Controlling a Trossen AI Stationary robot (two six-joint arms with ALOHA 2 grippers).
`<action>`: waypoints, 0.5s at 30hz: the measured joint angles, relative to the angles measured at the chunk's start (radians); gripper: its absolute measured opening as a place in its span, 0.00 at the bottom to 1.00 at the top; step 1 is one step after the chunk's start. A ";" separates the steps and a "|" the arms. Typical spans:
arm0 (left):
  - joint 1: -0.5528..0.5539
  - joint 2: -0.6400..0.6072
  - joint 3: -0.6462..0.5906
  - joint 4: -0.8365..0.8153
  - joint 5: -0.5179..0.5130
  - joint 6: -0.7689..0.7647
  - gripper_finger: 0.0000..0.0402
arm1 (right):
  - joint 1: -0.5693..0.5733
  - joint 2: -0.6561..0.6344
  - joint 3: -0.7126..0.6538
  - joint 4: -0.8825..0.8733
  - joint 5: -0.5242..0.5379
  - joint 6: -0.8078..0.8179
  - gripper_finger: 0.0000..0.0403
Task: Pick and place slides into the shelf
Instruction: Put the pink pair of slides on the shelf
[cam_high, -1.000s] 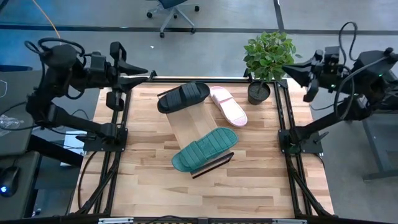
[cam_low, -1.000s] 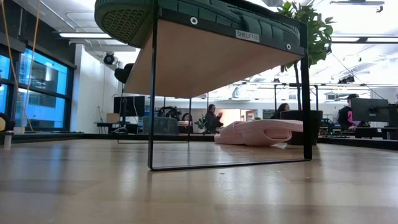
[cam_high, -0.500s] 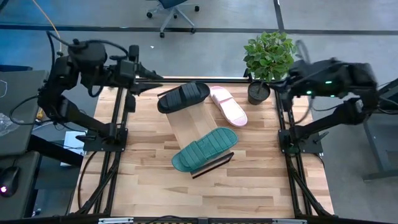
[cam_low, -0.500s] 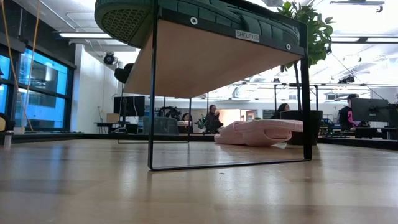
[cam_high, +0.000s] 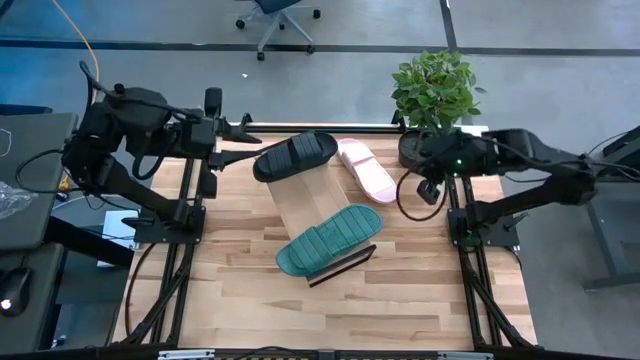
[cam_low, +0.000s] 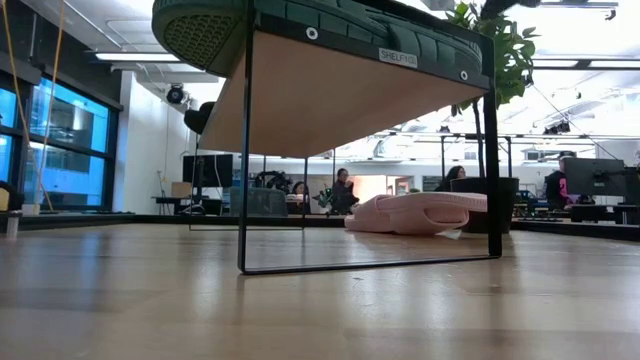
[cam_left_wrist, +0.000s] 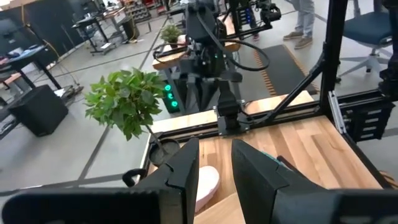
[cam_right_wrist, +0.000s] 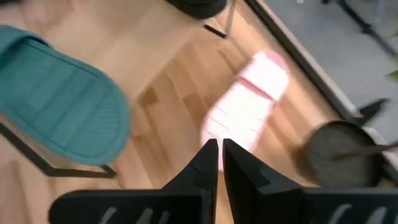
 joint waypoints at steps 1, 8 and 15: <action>0.000 0.001 0.000 0.000 -0.004 -0.002 0.21 | 0.000 -0.030 -0.046 0.041 -0.012 0.014 0.04; 0.002 0.007 0.000 -0.001 -0.021 -0.029 0.21 | 0.000 -0.177 -0.261 0.116 -0.033 0.055 0.04; 0.002 0.014 0.000 -0.002 -0.042 -0.061 0.21 | 0.000 -0.219 -0.414 0.163 0.009 0.012 0.04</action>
